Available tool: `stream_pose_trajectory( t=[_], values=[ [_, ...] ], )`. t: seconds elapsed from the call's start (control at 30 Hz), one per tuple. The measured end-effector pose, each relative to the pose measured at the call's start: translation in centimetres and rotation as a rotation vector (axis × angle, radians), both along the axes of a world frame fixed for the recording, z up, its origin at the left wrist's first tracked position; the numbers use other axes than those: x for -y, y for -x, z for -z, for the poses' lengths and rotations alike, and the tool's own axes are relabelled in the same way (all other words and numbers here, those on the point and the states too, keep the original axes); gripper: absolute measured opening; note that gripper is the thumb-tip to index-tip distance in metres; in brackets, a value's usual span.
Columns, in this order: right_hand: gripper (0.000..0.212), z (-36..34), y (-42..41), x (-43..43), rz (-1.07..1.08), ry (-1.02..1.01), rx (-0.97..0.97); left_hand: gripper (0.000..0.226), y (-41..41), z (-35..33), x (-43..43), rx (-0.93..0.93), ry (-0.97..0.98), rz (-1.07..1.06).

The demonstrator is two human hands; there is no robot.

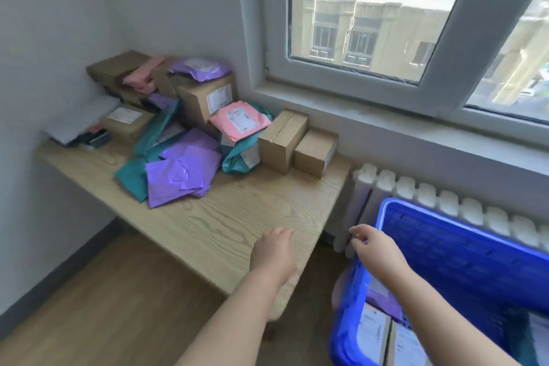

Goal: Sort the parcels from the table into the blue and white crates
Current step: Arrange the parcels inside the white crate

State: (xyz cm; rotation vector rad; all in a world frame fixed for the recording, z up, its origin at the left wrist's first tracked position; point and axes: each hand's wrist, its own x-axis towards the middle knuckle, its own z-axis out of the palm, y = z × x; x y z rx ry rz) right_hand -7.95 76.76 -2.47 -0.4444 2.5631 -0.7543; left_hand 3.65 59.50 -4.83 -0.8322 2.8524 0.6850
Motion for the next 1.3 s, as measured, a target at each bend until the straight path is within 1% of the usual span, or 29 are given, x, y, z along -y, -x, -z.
stream_pose_trajectory(
  t=[0.1,0.13,0.17,0.2,0.23,0.4,0.5,0.67,0.77,0.9,1.07,1.23,1.3],
  values=[
    [0.034,-1.1,-1.7,6.0,-0.101,-0.007,-0.054,0.052,-2.4,-0.8,5.1,-0.029,0.013,-0.055],
    [0.034,-1.4,-2.2,7.4,-0.123,-0.022,-0.057,0.052,-2.9,-1.0,6.2,-0.015,0.008,-0.054],
    [0.033,-1.7,-3.1,11.1,-0.150,-0.014,-0.066,0.052,-4.3,-1.4,9.4,-0.028,0.027,-0.062],
    [0.033,-1.9,-3.4,11.5,-0.159,-0.019,-0.052,0.051,-4.5,-1.7,9.7,-0.027,0.023,-0.059],
    [0.034,-2.1,-4.1,14.1,-0.172,-0.011,-0.056,0.052,-5.3,-2.0,12.0,-0.032,0.023,-0.064],
    [0.038,-2.6,-8.5,26.8,-0.150,0.021,-0.040,0.052,-9.8,-3.3,23.8,-0.034,0.008,-0.078],
    [0.039,-2.7,-10.7,32.3,-0.146,0.029,-0.032,0.049,-11.3,-4.2,29.3,-0.043,-0.018,-0.085],
    [0.040,-3.4,-11.5,38.8,-0.141,0.043,-0.027,0.046,-10.0,-4.7,37.3,-0.064,-0.065,-0.108],
    [0.039,-3.9,-9.3,42.0,-0.115,0.071,-0.059,0.045,-7.1,-5.2,40.9,-0.117,-0.091,-0.106],
    [0.026,-5.2,-4.6,46.5,-0.053,0.145,-0.140,0.046,-2.0,-6.0,45.3,-0.171,-0.077,-0.087],
    [0.027,-6.6,2.3,52.3,0.041,0.251,-0.105,0.040,4.1,-6.9,50.0,-0.238,-0.169,-0.175],
    [0.034,-8.3,8.0,57.8,0.119,0.329,-0.090,0.038,7.8,-7.2,54.2,-0.308,-0.169,-0.146],
    [0.039,-8.8,9.9,60.0,0.184,0.374,-0.049,0.037,8.9,-6.9,55.8,-0.324,-0.171,-0.149]
  ],
)
